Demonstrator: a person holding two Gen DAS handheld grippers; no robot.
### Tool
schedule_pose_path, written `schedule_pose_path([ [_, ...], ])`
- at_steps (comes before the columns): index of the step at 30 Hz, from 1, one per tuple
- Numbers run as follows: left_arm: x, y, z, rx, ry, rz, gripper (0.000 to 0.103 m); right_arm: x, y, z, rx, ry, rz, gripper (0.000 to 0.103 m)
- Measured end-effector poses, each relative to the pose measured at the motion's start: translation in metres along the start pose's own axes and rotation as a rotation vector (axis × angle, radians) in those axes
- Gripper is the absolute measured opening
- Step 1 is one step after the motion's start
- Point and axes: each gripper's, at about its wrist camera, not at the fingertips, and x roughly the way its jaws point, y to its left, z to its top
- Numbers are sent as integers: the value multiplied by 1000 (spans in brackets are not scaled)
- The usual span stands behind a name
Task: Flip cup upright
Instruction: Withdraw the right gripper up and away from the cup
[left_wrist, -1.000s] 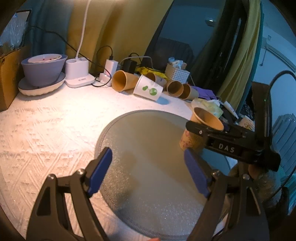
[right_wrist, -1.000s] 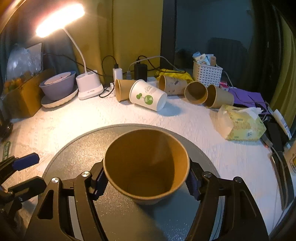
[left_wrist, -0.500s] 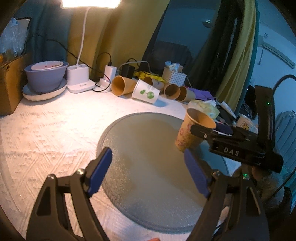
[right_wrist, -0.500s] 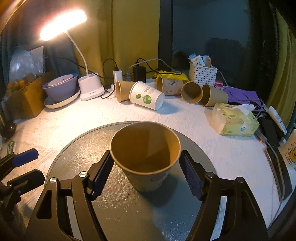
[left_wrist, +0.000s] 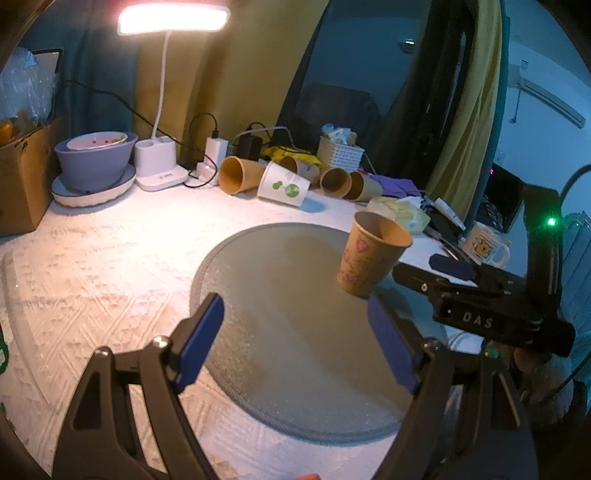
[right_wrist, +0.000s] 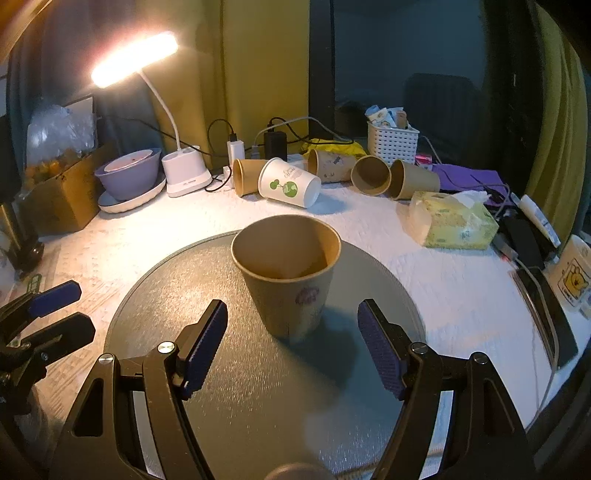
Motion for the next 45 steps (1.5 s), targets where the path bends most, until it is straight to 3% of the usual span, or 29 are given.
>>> schedule_pose_path([
  [22,-30,-41,-4,63,-34,-5,82,-55,-10,-20,27,-44,-11,76],
  [35,-54,-62,5,108,-94,-14,82,-97,-13,-17,27,-102,-43,76],
  [45,-78,-81,13,162,-183,-8,82,-133,-15,-12,30,-170,-66,76],
])
